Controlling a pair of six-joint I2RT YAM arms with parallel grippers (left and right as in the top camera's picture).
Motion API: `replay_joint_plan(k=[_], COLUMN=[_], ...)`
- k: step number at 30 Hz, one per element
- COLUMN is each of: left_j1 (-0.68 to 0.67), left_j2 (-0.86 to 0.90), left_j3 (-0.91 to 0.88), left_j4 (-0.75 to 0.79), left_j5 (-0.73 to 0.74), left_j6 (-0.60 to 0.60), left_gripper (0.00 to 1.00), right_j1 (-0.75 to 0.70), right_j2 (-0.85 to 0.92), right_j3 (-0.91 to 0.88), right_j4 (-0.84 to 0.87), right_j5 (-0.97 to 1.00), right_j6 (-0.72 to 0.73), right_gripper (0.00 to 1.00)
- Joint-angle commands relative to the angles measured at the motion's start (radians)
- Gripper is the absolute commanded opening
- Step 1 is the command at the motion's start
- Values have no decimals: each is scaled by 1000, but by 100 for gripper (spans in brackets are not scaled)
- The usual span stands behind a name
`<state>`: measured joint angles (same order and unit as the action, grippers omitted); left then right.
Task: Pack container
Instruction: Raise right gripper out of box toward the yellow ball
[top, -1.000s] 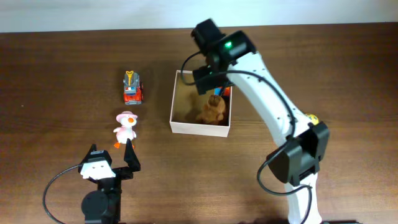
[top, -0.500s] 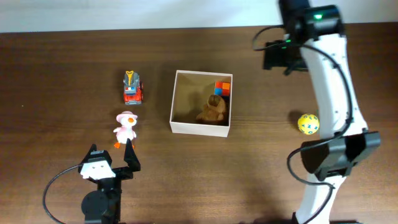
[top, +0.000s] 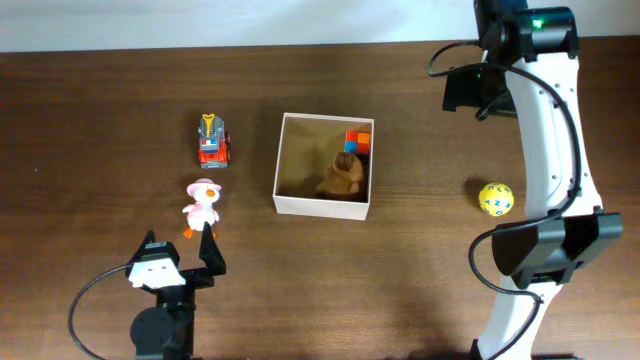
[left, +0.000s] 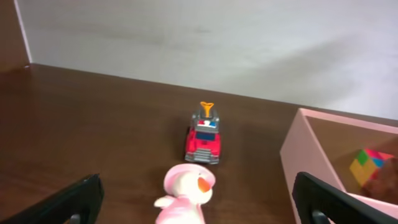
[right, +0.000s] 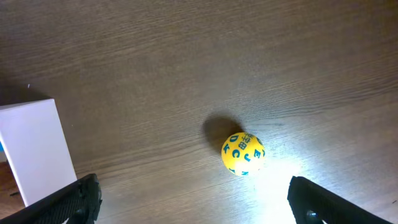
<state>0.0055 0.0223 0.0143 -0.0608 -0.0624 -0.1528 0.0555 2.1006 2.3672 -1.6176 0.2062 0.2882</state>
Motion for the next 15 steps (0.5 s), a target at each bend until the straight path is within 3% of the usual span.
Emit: replay_joint_plan(k=[1, 5, 8, 15], left_j1=[2, 2, 2, 2], left_j2=[-4, 35, 135, 666], left_j3=[5, 89, 232, 729], left_j4=[4, -33, -108, -347], left_j5=[78, 103, 3, -64], left_j6=[16, 17, 17, 91], left_gripper=[99, 99, 99, 99], right_j1=[-4, -4, -4, -4], right_j2=[-30, -30, -30, -30], right_j3=[15, 15, 15, 15], right_j4=[-2, -2, -2, -2], right_j5=[15, 15, 15, 15], right_j6=[8, 8, 8, 8], right_gripper=[99, 99, 99, 99])
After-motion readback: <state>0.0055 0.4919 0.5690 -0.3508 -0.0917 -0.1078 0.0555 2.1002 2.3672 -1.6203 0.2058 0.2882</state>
